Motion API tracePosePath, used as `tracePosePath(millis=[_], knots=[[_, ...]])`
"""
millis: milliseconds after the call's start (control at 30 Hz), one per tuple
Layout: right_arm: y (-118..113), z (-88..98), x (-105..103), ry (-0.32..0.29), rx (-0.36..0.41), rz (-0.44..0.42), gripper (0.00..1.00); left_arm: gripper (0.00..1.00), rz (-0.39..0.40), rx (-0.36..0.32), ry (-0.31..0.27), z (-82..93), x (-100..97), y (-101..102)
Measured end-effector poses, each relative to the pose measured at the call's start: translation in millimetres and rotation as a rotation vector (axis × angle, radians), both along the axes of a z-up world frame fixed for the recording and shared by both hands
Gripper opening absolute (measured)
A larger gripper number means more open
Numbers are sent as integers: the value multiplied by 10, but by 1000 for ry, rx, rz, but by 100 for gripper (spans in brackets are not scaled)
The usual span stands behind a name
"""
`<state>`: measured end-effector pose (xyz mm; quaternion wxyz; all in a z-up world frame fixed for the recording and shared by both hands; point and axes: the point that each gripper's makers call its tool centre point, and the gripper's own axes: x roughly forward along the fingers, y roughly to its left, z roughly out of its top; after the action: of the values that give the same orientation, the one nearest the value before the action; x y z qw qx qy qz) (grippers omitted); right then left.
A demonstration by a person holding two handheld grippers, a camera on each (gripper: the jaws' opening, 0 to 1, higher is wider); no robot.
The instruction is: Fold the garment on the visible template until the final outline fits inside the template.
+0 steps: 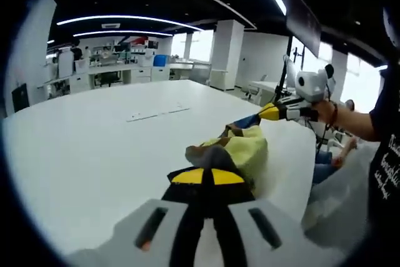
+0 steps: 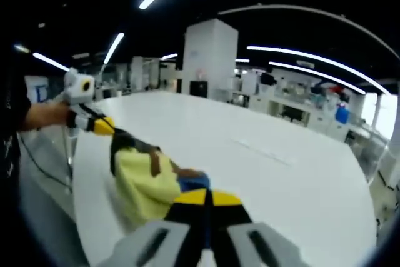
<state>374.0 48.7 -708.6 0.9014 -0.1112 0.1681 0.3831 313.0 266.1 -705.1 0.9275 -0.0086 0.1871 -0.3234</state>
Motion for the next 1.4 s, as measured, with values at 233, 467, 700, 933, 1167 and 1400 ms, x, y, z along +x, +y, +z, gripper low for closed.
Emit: tracePosePath(millis=[233,467,700,933,1167,1400], knots=[[-43,160,188,-25,-9,-31,0,0,33,48,-69,254,252,138],[-67,317,387,-34,29,-71,0,0,56,73,-97,409,494,164],[-119,343,604,-6,59,-148,0,0,170,36,-73,414,862,322],[-152,250,906,7,43,-264,0,0,256,112,-99,261,1240,445],[-163,72,1220,58,65,-340,0,0,300,125,-54,13,1581,467],[-78,-95,1518,103,63,-366,0,0,337,108,-13,-251,1879,530]])
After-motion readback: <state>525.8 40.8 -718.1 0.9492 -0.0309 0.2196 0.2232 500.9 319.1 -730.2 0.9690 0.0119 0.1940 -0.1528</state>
